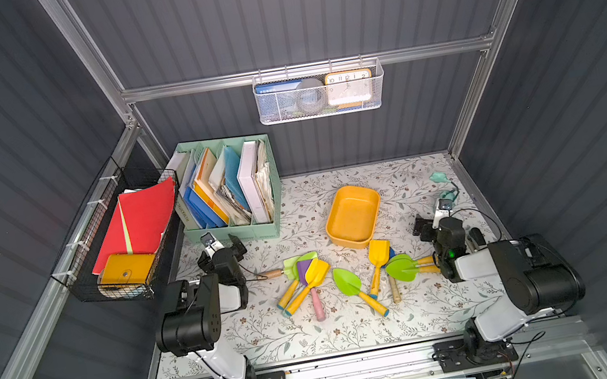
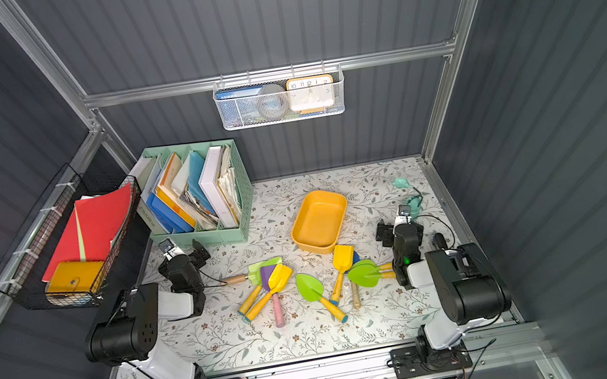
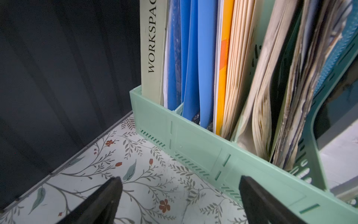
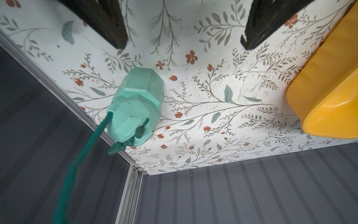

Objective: Put the shovel into the storage box
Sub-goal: Adjust the shovel at the center of the board.

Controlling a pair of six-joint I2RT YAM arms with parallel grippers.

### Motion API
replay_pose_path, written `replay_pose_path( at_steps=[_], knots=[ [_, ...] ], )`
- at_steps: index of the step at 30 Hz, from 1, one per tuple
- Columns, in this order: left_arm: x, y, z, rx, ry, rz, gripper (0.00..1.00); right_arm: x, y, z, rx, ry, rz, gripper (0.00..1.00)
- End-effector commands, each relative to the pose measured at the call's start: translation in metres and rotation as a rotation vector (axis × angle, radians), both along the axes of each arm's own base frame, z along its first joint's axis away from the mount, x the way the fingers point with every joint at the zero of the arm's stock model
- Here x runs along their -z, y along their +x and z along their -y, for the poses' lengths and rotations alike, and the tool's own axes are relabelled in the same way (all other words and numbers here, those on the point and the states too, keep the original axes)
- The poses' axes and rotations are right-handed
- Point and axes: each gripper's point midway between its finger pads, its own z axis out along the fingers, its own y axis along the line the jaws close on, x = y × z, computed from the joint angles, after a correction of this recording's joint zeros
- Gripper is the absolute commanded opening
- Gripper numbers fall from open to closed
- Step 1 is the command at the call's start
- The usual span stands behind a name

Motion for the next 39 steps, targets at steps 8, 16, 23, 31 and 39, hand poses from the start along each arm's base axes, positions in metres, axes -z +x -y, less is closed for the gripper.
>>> replay_pose_path(
  at_steps=[8,16,23,31,39],
  knots=[
    [-0.009,0.0,0.001,-0.005,-0.007,0.034,1.0,-0.007,0.004,-0.001,-0.013,0.014,0.024,0.99],
    [-0.009,0.0,0.0,-0.007,-0.007,0.033,1.0,-0.007,0.004,-0.001,-0.014,0.014,0.022,0.99],
    [-0.011,0.0,0.001,-0.004,-0.006,0.041,1.0,-0.011,0.003,0.001,0.001,0.008,0.03,0.99],
    [-0.04,0.006,-0.01,-0.085,-0.019,-0.021,1.0,-0.053,-0.008,0.001,0.019,0.064,-0.028,0.99],
    [-0.083,0.014,0.011,-0.029,-0.304,-0.065,1.0,-0.109,-0.019,-0.027,-0.087,0.268,0.033,0.99]
  ],
)
